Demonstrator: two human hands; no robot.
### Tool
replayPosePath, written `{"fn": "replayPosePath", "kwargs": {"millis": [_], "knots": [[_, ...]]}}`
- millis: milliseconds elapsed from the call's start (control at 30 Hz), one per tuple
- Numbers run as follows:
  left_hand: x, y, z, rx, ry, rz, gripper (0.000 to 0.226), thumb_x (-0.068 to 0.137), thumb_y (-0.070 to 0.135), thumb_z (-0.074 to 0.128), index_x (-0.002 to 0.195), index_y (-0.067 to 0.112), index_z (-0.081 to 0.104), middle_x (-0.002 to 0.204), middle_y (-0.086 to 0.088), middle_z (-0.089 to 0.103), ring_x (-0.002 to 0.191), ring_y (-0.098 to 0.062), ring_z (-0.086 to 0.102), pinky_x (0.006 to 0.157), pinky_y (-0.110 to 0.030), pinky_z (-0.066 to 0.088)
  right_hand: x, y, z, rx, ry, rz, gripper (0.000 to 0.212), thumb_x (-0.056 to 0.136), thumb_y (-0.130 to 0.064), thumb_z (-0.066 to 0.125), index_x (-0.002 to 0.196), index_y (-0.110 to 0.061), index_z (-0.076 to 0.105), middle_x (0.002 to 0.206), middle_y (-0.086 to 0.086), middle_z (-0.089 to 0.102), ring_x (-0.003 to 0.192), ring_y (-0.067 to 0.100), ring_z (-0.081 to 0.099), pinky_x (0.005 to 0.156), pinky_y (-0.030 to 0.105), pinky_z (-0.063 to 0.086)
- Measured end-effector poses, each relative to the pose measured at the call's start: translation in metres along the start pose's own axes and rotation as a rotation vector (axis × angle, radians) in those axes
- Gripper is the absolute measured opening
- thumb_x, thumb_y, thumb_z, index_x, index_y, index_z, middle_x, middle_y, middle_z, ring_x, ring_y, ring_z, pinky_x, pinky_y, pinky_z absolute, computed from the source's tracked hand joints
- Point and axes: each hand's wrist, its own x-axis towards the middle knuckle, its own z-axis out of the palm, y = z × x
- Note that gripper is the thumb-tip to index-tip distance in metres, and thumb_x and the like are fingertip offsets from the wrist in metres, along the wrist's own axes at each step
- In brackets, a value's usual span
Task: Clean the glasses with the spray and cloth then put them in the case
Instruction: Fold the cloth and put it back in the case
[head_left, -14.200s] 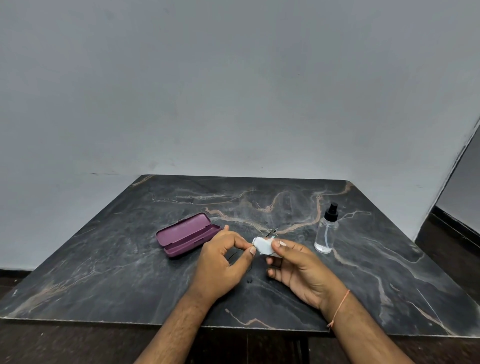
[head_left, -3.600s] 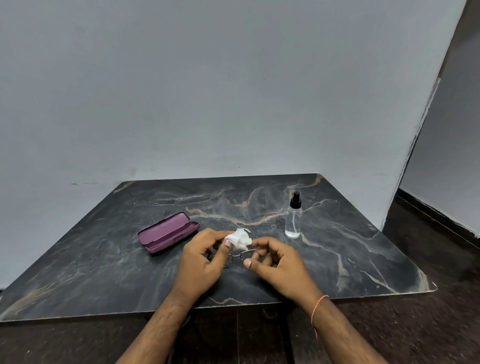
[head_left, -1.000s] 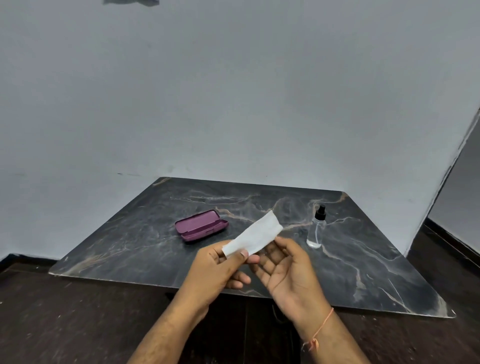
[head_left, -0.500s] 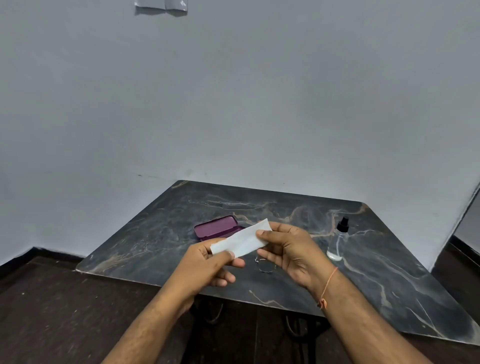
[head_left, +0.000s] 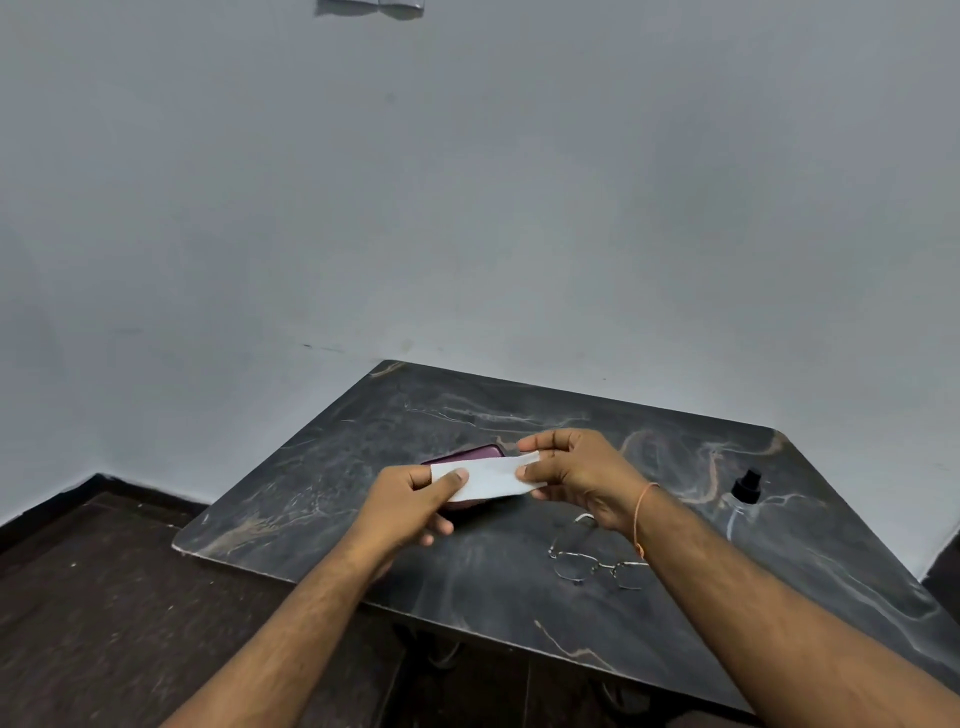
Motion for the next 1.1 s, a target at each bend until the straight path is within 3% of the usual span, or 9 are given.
{"fn": "replayPosePath", "kwargs": {"millis": [133, 200, 300, 500, 633, 767, 900, 1033, 1100], "knots": [[0.020, -0.016, 0.000, 0.113, 0.130, 0.072, 0.040, 0.096, 0.034, 0.083, 0.071, 0.007, 0.069, 0.056, -0.006, 0.063, 0.037, -0.006, 0.051, 0.041, -0.019, 0.035, 0.031, 0.000, 0.003, -0.049, 0.019, -0.001, 0.029, 0.079, 0.017, 0.078, 0.098, -0.005, 0.075, 0.100, 0.015, 0.074, 0.084, 0.026, 0.072, 0.060, 0.029, 0.064], [0.027, -0.023, -0.004, 0.148, 0.166, 0.099, 0.041, 0.094, 0.036, 0.085, 0.072, 0.004, 0.072, 0.051, -0.008, 0.064, 0.037, -0.006, 0.050, 0.048, -0.020, 0.040, 0.043, 0.002, 0.004, -0.071, 0.022, -0.002, 0.029, 0.080, 0.019, 0.076, 0.098, -0.005, 0.074, 0.096, 0.012, 0.073, 0.082, 0.025, 0.071, 0.058, 0.030, 0.064], [0.037, -0.032, -0.008, 0.161, 0.176, 0.098, 0.031, 0.091, 0.038, 0.087, 0.074, 0.014, 0.079, 0.057, -0.013, 0.073, 0.045, -0.011, 0.059, 0.058, -0.024, 0.048, 0.060, 0.007, 0.004, -0.128, 0.038, 0.014, 0.029, 0.081, 0.019, 0.074, 0.097, -0.005, 0.074, 0.092, 0.007, 0.072, 0.081, 0.023, 0.070, 0.064, 0.033, 0.067], [0.044, -0.043, -0.008, 0.257, 0.180, 0.075, 0.026, 0.091, 0.038, 0.087, 0.075, 0.020, 0.080, 0.060, 0.002, 0.076, 0.045, -0.006, 0.064, 0.054, -0.022, 0.052, 0.082, 0.016, 0.004, -0.245, 0.060, 0.035, 0.029, 0.085, 0.018, 0.071, 0.099, -0.007, 0.073, 0.096, 0.006, 0.070, 0.083, 0.021, 0.069, 0.054, 0.024, 0.060], [0.048, -0.044, -0.006, 0.303, 0.213, 0.076, 0.025, 0.093, 0.039, 0.084, 0.075, 0.022, 0.079, 0.061, 0.002, 0.075, 0.047, -0.006, 0.066, 0.057, -0.023, 0.053, 0.095, 0.021, 0.006, -0.402, 0.107, 0.005, 0.029, 0.080, 0.008, 0.081, 0.088, -0.020, 0.077, 0.085, 0.002, 0.071, 0.079, 0.020, 0.068, 0.068, 0.034, 0.061], [0.052, -0.046, -0.004, 0.329, 0.247, 0.065, 0.023, 0.088, 0.041, 0.085, 0.073, 0.025, 0.080, 0.057, 0.012, 0.073, 0.054, -0.007, 0.069, 0.067, -0.028, 0.060, 0.101, 0.024, 0.009, -0.557, 0.127, -0.050, 0.032, 0.074, 0.007, 0.087, 0.086, -0.020, 0.076, 0.071, -0.005, 0.065, 0.071, 0.016, 0.064, 0.069, 0.030, 0.056], [0.055, -0.047, -0.005, 0.347, 0.237, 0.035, 0.019, 0.082, 0.039, 0.088, 0.071, 0.025, 0.080, 0.056, 0.013, 0.073, 0.056, -0.006, 0.069, 0.066, -0.026, 0.058, 0.100, 0.026, 0.010, -0.668, 0.119, -0.062, 0.035, 0.074, 0.007, 0.086, 0.091, -0.021, 0.077, 0.077, -0.007, 0.068, 0.073, 0.012, 0.066, 0.065, 0.024, 0.057], [0.052, -0.046, -0.003, 0.387, 0.250, 0.014, 0.015, 0.078, 0.033, 0.087, 0.068, 0.025, 0.080, 0.053, 0.018, 0.070, 0.053, 0.001, 0.063, 0.061, -0.021, 0.050, 0.098, 0.027, 0.011, -0.743, 0.106, -0.046, 0.034, 0.072, 0.002, 0.088, 0.092, -0.023, 0.079, 0.087, -0.005, 0.076, 0.084, 0.015, 0.073, 0.084, 0.031, 0.064], [0.052, -0.045, -0.004, 0.398, 0.238, -0.003, 0.013, 0.076, 0.030, 0.086, 0.067, 0.024, 0.079, 0.050, 0.018, 0.068, 0.050, 0.001, 0.060, 0.059, -0.021, 0.050, 0.098, 0.026, 0.013, -0.798, 0.108, -0.035, 0.034, 0.071, -0.002, 0.089, 0.097, -0.022, 0.082, 0.097, -0.003, 0.079, 0.092, 0.015, 0.075, 0.086, 0.029, 0.062]]}}
